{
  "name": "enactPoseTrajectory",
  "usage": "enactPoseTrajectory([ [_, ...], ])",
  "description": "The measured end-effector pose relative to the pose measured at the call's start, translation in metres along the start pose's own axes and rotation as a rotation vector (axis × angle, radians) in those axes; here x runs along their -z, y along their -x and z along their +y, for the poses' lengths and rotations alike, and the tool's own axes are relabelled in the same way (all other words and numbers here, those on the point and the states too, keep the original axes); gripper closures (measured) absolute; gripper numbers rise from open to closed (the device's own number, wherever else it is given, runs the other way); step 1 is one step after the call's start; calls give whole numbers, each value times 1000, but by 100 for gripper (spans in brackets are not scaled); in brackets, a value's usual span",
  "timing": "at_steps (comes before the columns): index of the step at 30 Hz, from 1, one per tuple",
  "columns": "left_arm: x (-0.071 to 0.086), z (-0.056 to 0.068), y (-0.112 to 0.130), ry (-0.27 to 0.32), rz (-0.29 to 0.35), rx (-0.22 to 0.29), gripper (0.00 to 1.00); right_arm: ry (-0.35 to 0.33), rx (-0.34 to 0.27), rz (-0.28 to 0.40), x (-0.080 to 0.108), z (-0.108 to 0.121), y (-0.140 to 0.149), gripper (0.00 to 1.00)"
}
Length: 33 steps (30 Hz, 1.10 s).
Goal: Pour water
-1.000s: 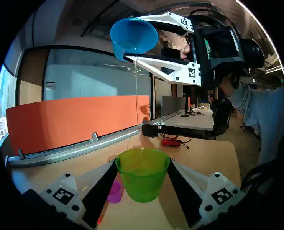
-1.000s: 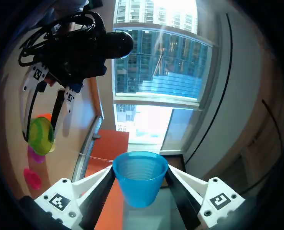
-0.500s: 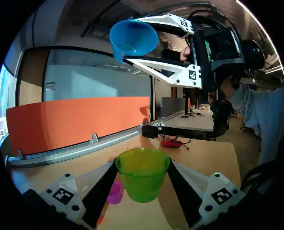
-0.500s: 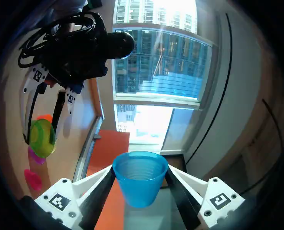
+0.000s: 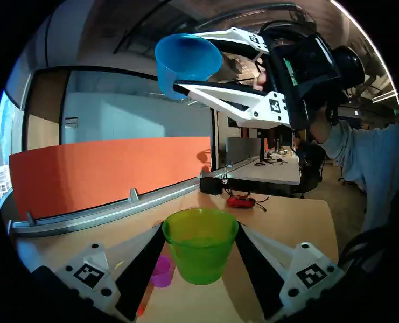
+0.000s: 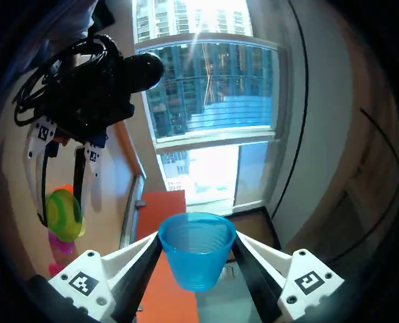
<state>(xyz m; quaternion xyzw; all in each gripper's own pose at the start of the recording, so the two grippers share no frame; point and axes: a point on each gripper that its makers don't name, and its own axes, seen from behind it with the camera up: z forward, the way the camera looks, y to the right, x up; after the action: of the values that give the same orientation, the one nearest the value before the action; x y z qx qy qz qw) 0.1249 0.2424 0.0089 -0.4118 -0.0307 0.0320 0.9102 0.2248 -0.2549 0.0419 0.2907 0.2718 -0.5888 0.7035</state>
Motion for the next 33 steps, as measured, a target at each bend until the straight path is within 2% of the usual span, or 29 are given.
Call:
enactPoseTrajectory([
  [5, 1, -1, -3, -4, 4, -5, 12, 3, -100, 7, 3, -5, 0, 10],
  [15, 3, -3, -7, -12, 12, -18, 12, 11, -227, 13, 7, -7, 1, 10],
  [21, 5, -2, -10, -15, 13, -25, 12, 14, -330, 22, 11, -12, -3, 10],
  [27, 5, -4, -12, -19, 16, -42, 12, -3, -485, 36, 14, -18, -8, 10],
  [33, 8, -5, -15, -23, 19, -52, 12, -18, -683, 63, 17, -17, -19, 10],
])
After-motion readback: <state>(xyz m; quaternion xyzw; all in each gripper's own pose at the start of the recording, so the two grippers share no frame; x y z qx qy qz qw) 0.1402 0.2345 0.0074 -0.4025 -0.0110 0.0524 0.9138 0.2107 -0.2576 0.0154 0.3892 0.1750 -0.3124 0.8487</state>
